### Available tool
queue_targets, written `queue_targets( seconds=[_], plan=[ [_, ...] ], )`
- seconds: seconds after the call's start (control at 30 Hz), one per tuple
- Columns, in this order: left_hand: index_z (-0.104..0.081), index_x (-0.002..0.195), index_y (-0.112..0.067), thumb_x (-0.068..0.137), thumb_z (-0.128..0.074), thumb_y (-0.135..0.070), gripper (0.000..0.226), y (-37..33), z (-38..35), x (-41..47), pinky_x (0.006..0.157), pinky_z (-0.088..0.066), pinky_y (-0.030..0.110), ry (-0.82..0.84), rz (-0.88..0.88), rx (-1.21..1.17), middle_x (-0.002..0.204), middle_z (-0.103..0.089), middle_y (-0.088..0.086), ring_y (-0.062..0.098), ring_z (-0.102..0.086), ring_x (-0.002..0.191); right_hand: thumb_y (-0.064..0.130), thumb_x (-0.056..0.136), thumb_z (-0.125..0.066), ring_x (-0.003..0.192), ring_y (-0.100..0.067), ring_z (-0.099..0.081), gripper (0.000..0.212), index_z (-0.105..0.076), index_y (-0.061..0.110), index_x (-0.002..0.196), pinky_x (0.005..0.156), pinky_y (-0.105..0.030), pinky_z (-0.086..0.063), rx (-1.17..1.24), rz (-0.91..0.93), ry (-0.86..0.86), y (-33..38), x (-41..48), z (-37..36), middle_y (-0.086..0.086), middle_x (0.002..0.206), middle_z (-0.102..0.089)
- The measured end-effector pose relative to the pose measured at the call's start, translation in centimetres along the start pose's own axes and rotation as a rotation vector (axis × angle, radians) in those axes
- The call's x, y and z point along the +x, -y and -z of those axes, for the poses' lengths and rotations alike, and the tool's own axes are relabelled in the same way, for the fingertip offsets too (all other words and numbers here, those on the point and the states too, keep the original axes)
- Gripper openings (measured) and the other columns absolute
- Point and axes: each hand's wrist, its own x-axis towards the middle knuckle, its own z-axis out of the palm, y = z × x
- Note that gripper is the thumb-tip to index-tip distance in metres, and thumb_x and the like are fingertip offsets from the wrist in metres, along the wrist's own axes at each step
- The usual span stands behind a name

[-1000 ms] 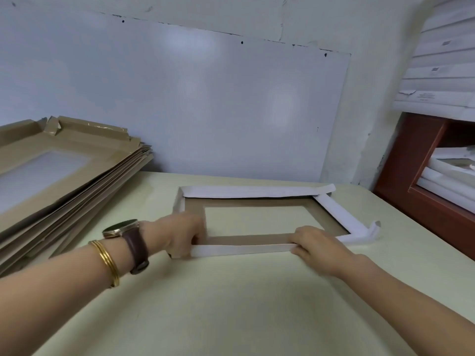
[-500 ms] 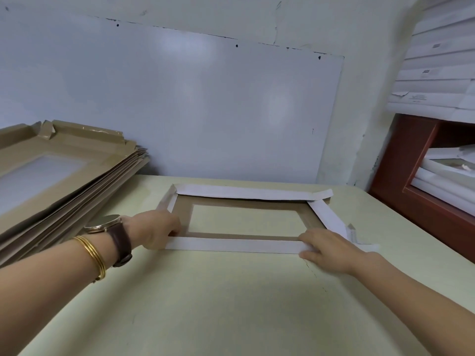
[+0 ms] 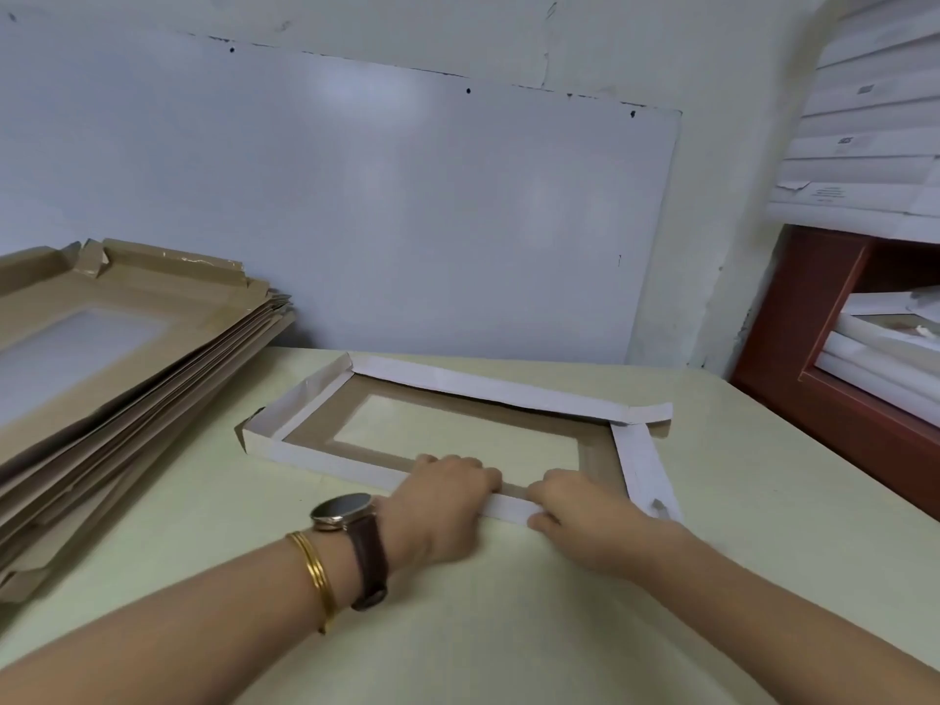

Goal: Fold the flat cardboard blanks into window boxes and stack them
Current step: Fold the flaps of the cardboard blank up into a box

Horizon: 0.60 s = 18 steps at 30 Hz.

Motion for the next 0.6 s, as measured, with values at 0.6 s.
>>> queue_targets(
  seconds=[0.6],
  plan=[
    [-0.068, 0.117, -0.026, 0.079, -0.047, -0.004, 0.048, 2.5, 2.2, -2.8, 0.120, 0.006, 0.032, 0.157, -0.361, 0.075, 0.116, -0.067, -0.009, 0.013, -0.056, 0.113, 0.038, 0.099, -0.041, 0.117, -0.016, -0.050, 0.035, -0.055, 0.015, 0.122, 0.097, -0.037, -0.041, -0.052, 0.051, -0.022, -7.7, 0.0, 0.6, 0.005, 0.123, -0.058]
  ],
)
